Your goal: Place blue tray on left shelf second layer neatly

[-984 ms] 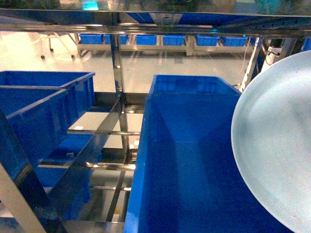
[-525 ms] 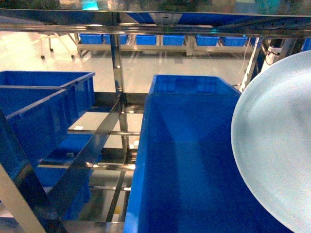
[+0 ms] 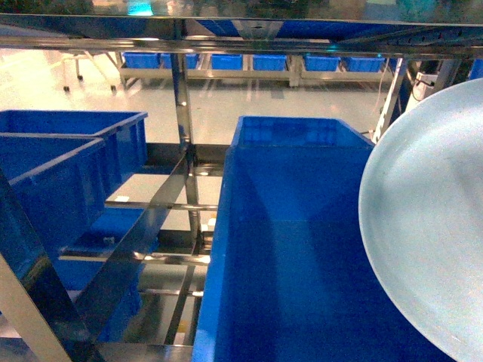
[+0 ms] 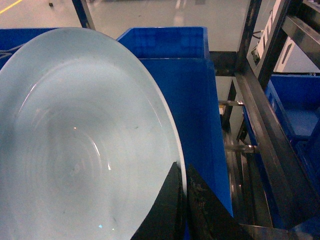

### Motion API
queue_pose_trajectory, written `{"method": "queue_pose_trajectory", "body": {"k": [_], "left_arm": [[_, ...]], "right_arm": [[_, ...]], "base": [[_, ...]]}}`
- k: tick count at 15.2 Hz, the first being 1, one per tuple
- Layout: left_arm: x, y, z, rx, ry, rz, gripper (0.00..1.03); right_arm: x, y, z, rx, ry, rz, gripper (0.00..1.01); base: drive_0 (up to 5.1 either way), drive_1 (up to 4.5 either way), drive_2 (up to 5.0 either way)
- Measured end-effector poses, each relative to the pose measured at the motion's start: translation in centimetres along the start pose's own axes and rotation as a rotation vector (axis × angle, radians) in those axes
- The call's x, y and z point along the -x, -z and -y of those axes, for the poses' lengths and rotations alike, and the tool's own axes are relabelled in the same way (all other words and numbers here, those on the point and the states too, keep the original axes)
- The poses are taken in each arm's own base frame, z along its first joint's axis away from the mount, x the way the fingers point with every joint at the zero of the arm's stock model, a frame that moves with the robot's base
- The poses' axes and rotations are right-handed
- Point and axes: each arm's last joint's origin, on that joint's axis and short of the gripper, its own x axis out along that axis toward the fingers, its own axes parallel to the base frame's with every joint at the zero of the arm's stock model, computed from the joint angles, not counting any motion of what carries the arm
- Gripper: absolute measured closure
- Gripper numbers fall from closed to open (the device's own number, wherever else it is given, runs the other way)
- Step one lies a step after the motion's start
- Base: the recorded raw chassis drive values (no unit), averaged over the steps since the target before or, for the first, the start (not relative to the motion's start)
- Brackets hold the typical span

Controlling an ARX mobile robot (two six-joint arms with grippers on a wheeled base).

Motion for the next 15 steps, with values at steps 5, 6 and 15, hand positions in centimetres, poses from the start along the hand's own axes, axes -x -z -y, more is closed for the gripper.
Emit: {"method": "queue_pose_trajectory", "body": {"k": [5,6,15], "left_arm": [[0.0,0.0,0.0,0.0,0.0,0.0,0.05],[0.0,0.0,0.0,0.0,0.0,0.0,0.05],[0.0,0.0,0.0,0.0,0.0,0.0,0.05]], "right_arm": [[0.0,0.0,0.0,0.0,0.0,0.0,0.99],[0.0,0.0,0.0,-0.001,0.0,-0.001,0.99],[-3.5,0.5,0.8,-0.351,-0.072,-0.373,0.99]], "base": [[0.0,0.0,0.0],[0.0,0.0,0.0],[0.0,0.0,0.0]]}}
